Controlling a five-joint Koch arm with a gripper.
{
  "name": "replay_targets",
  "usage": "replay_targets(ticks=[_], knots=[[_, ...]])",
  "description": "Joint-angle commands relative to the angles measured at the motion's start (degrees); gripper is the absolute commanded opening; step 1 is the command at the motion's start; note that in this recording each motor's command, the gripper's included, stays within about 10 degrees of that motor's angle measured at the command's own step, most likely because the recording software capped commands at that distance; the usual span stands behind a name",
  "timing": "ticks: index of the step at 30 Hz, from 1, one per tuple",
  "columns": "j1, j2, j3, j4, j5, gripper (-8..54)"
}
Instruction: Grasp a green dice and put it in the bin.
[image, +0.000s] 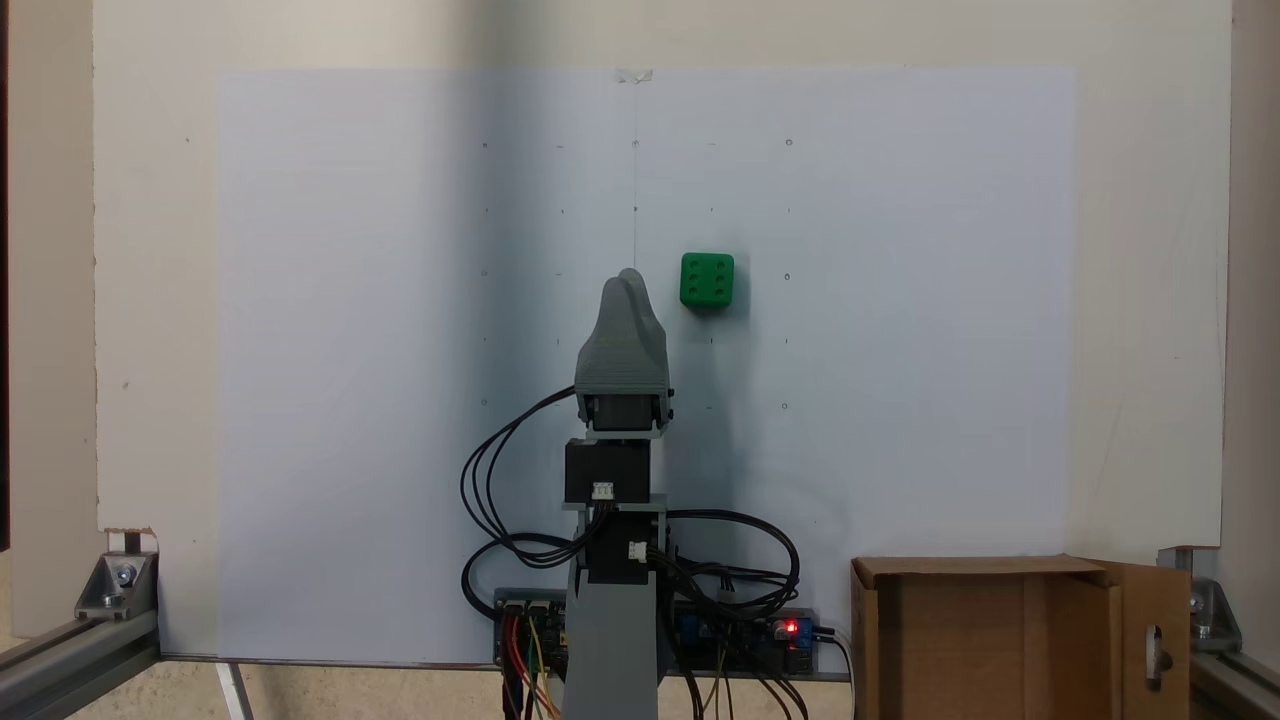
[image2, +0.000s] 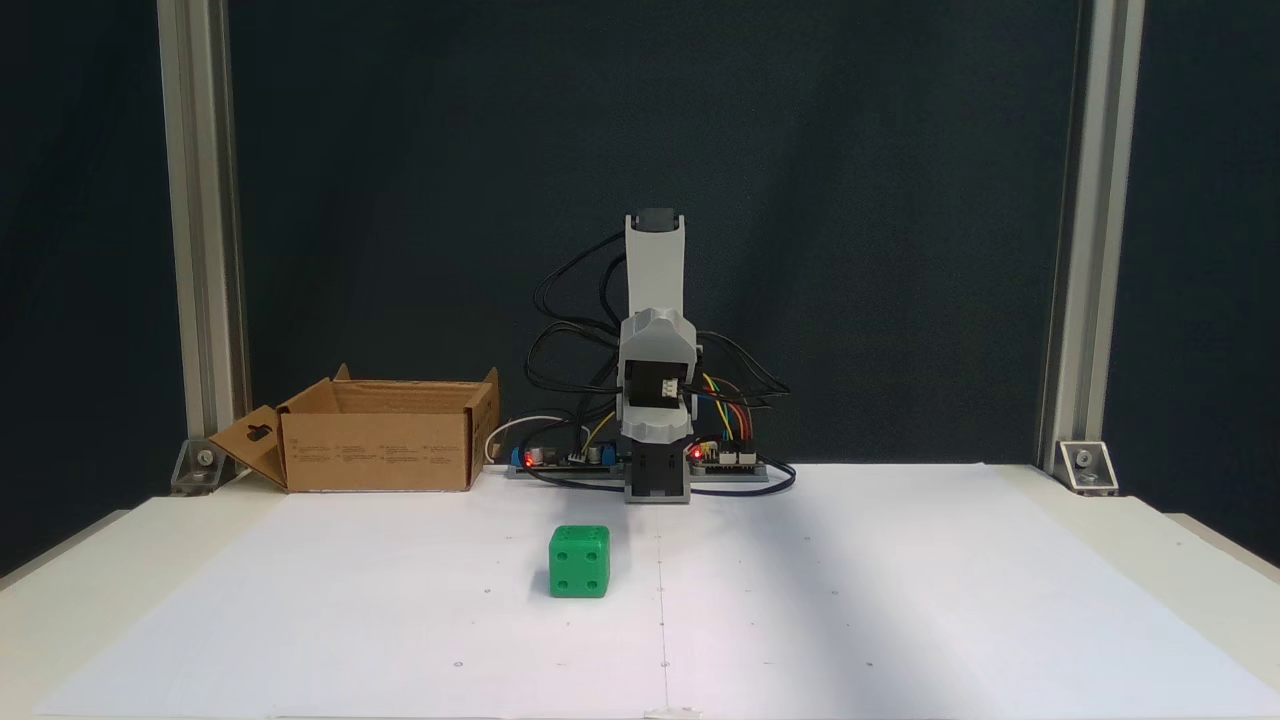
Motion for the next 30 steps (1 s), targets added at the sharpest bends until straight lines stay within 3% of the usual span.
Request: replay_targets(ticks=[1, 30], knots=[[3.1, 5.9, 10.0, -10.0, -4.0, 44.3], [2.5, 5.8, 10.0, -10.0, -4.1, 44.4]])
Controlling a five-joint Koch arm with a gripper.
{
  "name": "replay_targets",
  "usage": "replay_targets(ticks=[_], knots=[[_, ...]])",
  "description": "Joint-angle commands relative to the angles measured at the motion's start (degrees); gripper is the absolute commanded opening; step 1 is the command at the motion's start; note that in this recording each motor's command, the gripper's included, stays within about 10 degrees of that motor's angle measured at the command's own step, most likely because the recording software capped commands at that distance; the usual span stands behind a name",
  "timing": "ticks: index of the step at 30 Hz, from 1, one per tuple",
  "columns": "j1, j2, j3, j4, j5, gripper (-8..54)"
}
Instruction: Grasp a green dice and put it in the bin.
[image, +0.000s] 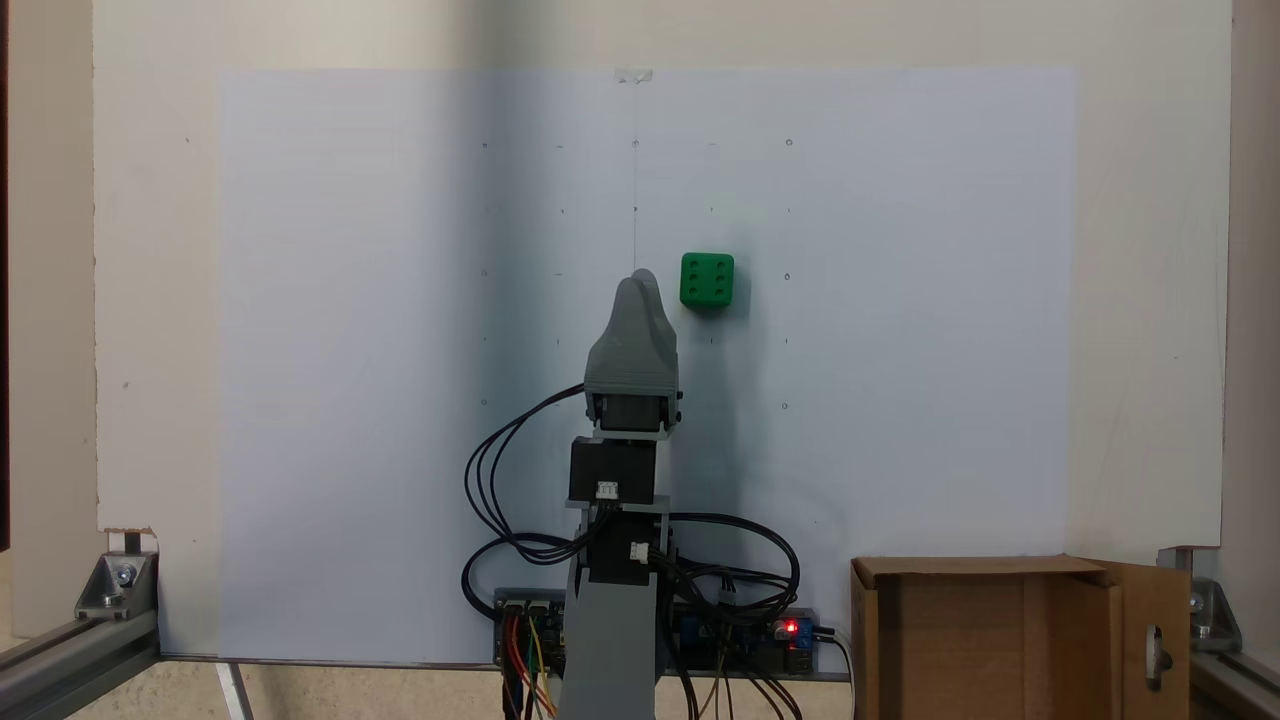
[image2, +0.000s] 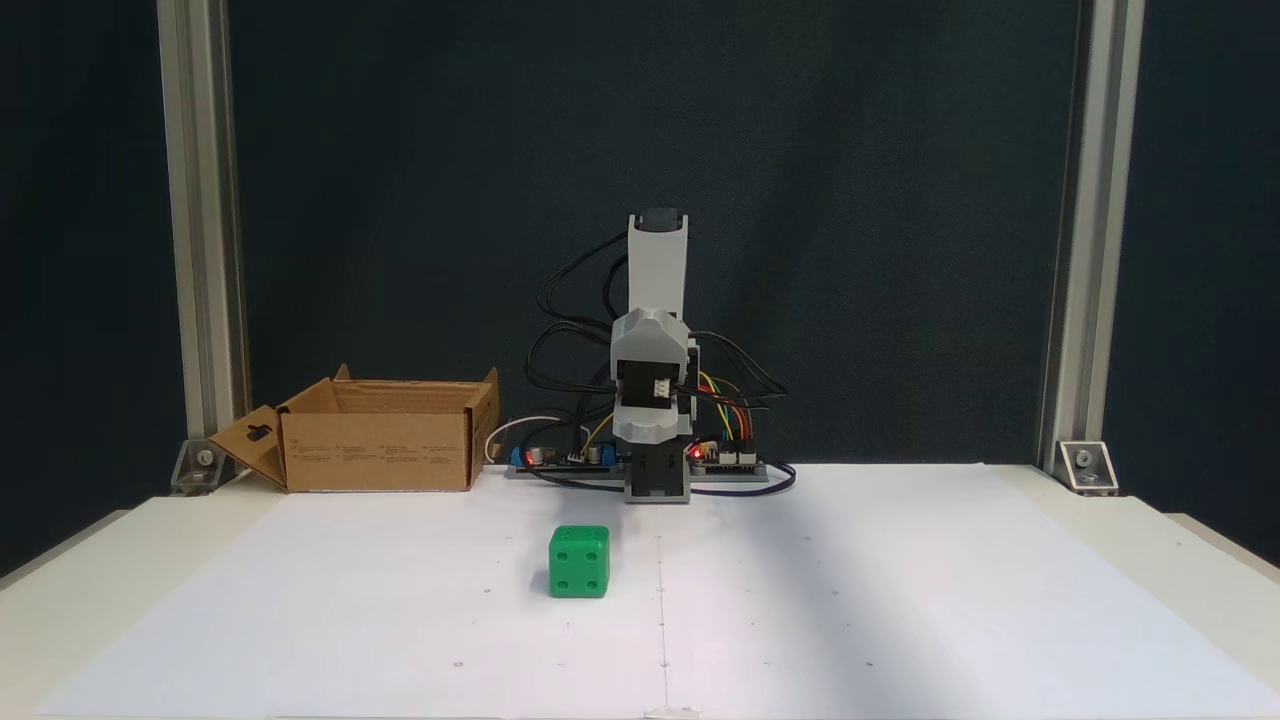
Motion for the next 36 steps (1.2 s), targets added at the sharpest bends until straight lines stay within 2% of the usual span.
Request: replay_targets(ticks=[1, 19, 36], knots=[[-0.3, 5.8, 10.0, -10.0, -4.0, 44.4], [-1.6, 6.1, 10.0, -10.0, -4.1, 43.0], [-2.4, 6.2, -34.9, 54.8, 0.0, 43.2]])
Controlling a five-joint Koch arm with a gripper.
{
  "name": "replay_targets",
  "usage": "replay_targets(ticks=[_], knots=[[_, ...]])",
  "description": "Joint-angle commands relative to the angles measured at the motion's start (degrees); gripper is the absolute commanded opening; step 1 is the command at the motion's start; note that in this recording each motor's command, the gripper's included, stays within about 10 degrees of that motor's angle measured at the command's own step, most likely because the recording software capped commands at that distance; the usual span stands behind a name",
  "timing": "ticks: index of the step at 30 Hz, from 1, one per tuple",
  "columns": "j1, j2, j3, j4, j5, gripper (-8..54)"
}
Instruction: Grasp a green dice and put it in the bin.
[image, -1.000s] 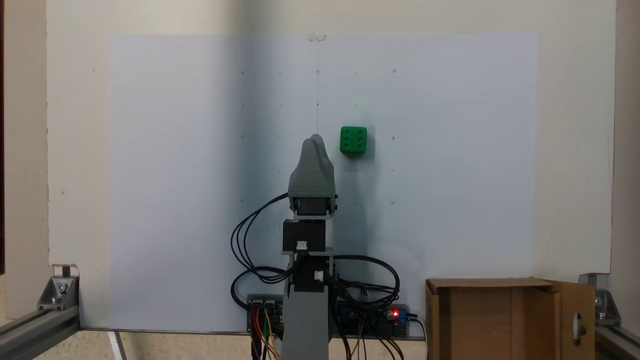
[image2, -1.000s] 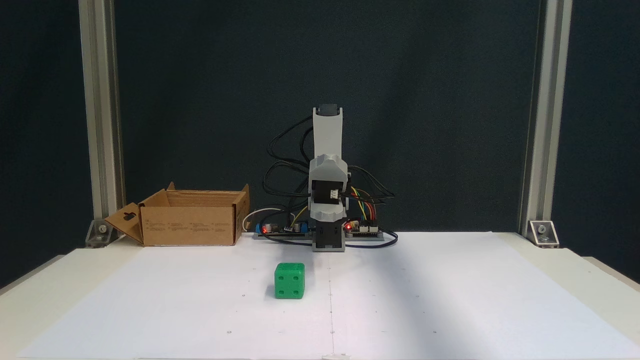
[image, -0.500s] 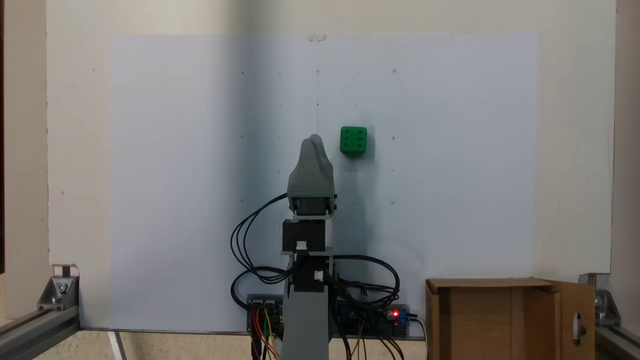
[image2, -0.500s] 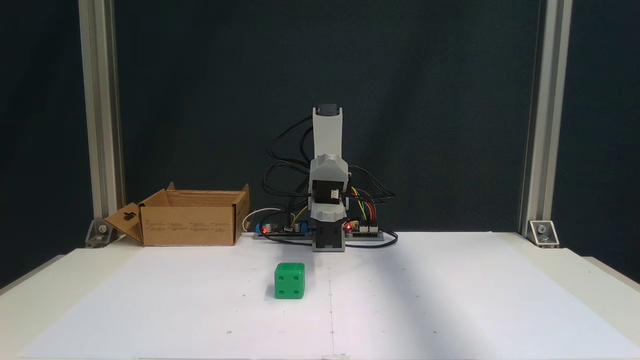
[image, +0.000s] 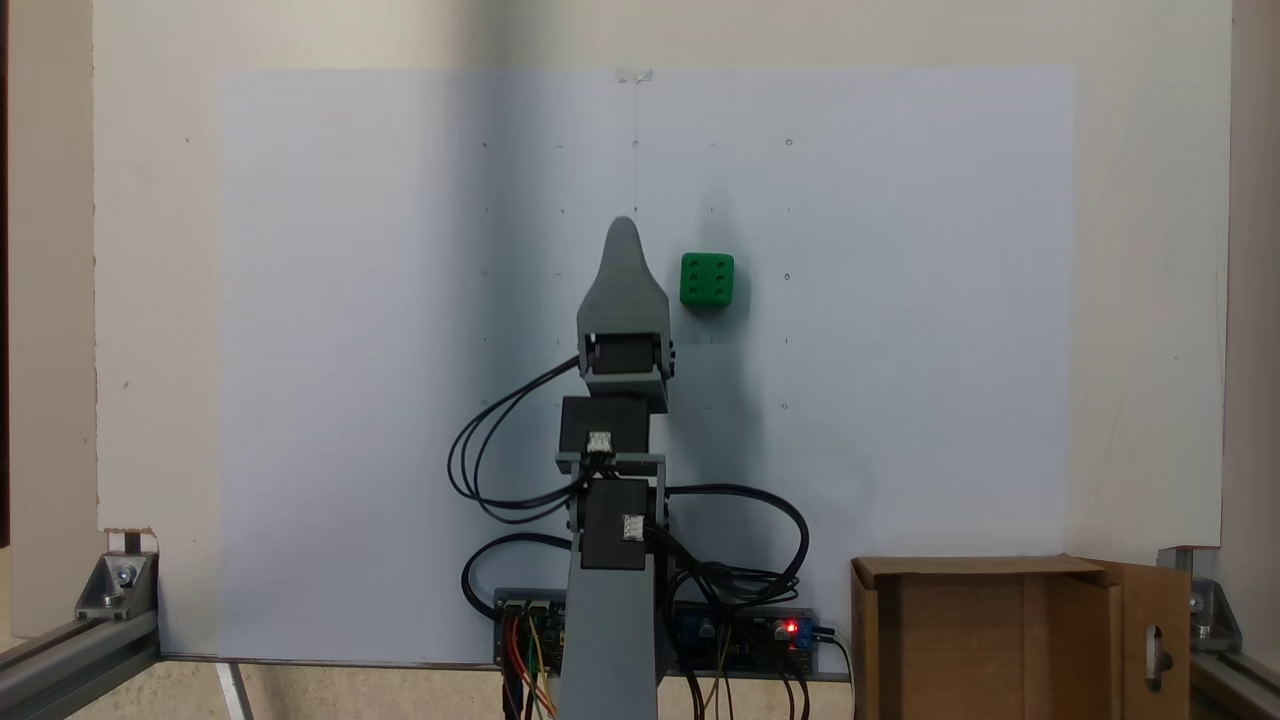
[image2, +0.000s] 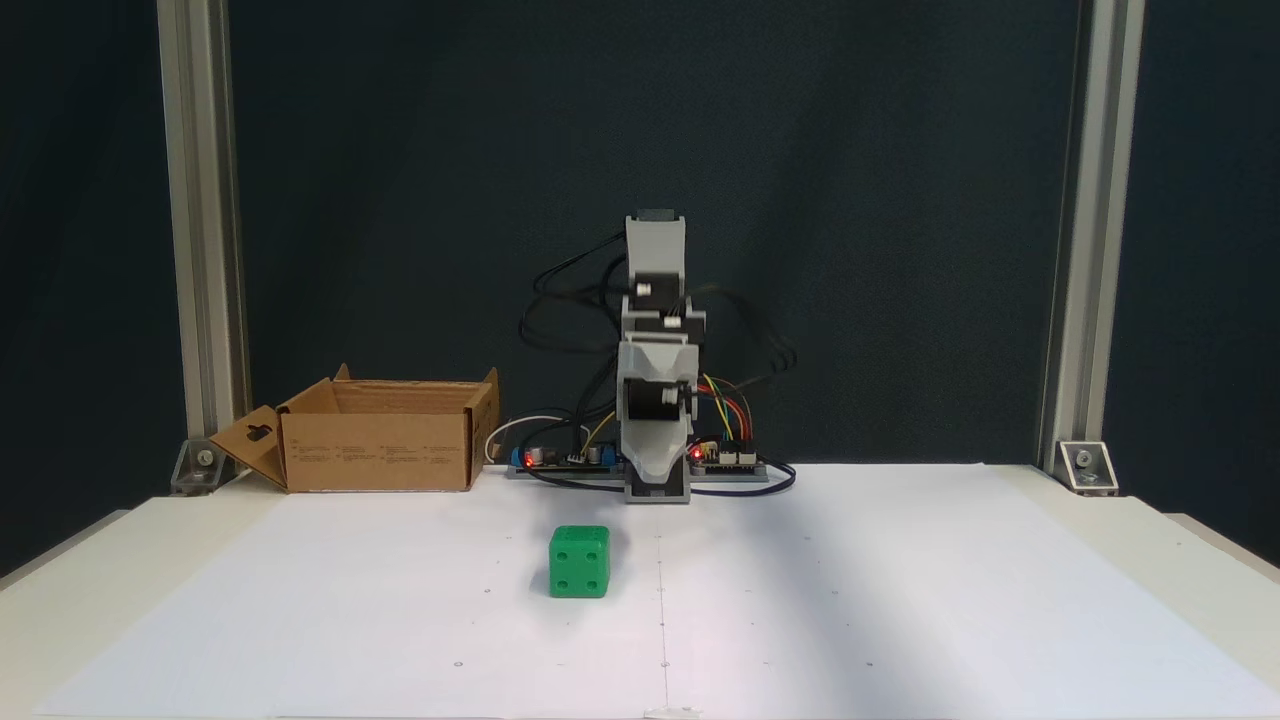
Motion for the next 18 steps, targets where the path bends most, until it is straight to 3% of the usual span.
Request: replay_targets(ticks=[1, 8, 18], knots=[[0.3, 6.2, -9.1, 9.3, 0.4, 43.3], [0.4, 6.2, -24.6, 30.9, 6.2, 43.1], [1.5, 4.3, -40.6, 66.9, 6.3, 43.1]])
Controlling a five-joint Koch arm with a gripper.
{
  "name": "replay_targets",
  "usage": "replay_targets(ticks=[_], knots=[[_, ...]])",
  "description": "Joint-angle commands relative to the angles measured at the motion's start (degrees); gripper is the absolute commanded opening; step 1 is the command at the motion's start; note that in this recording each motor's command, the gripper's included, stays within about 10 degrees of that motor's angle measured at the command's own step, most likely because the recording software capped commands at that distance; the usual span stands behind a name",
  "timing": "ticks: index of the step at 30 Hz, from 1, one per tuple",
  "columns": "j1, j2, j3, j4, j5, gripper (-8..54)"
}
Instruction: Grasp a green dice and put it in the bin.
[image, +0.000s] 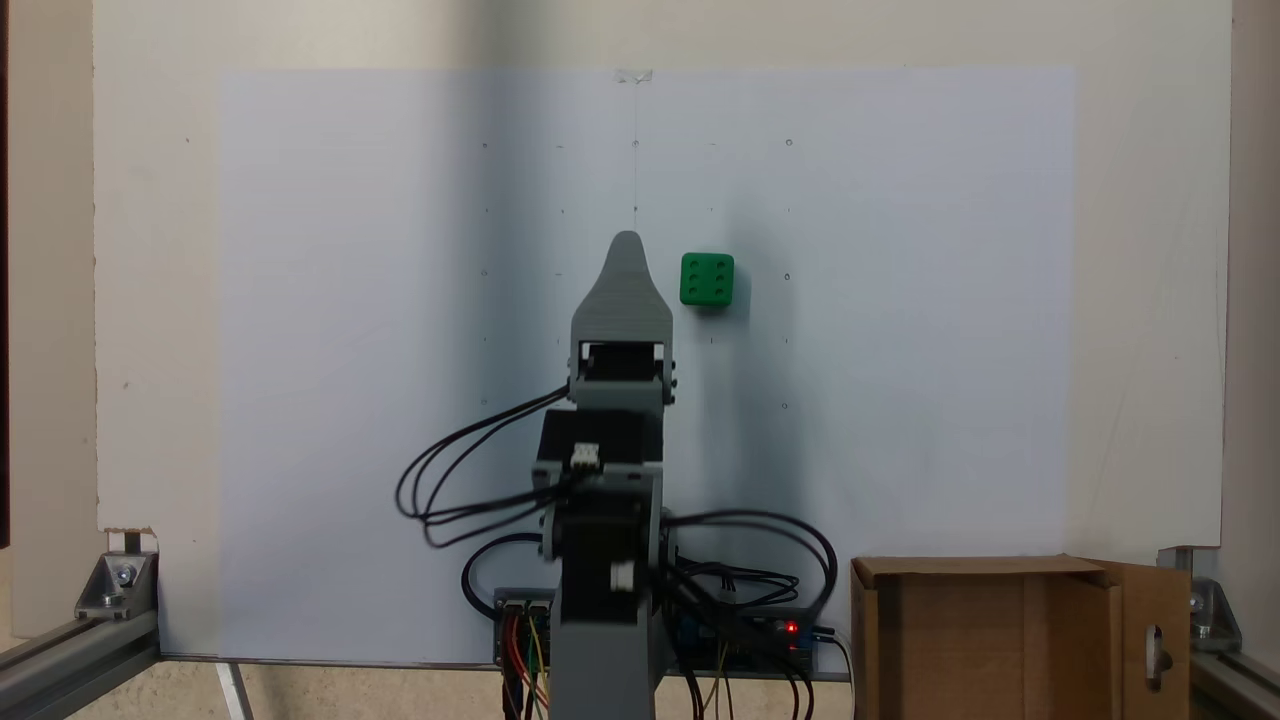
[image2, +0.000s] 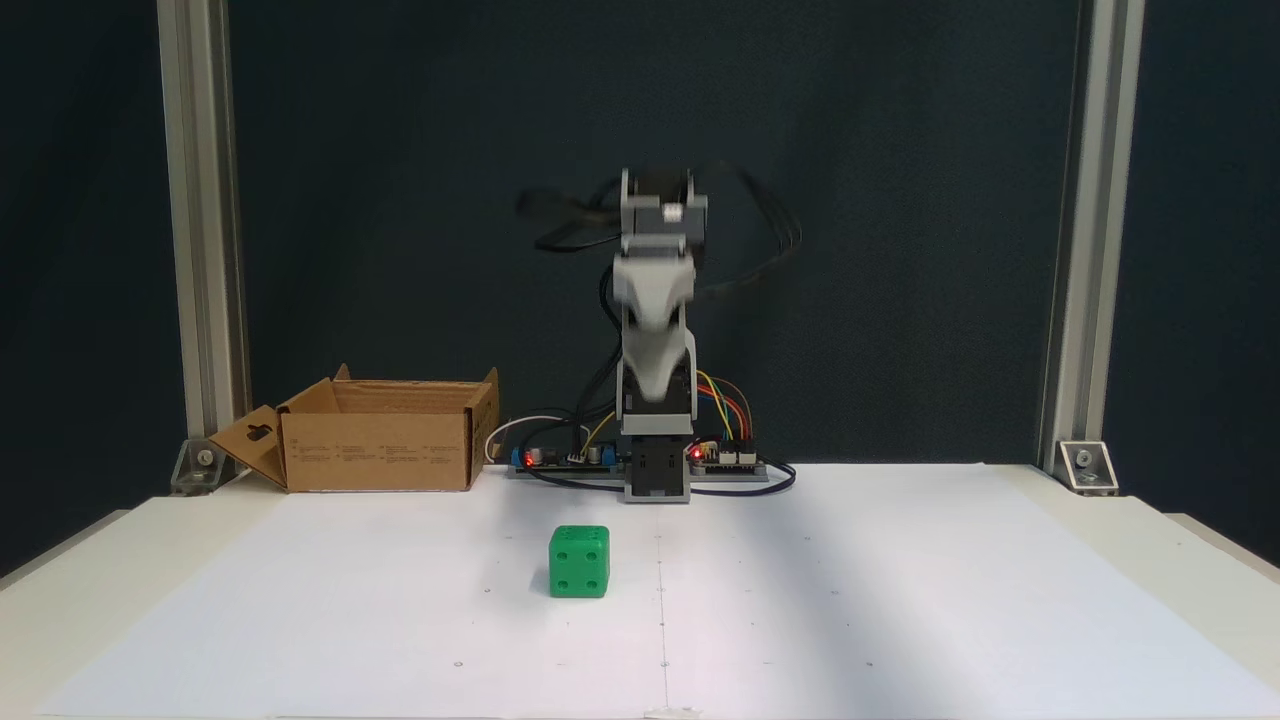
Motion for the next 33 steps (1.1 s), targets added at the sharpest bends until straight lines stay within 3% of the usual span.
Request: replay_targets(ticks=[1, 14, 21, 33], knots=[[1.1, 3.3, -4.3, 9.5, 3.5, 43.1], [2.4, -4.5, -6.9, 42.5, 3.4, 43.2], [5.4, -15.4, -14.5, 42.1, 1.8, 43.5], [15.6, -32.9, -30.9, 41.1, -10.0, 43.6]])
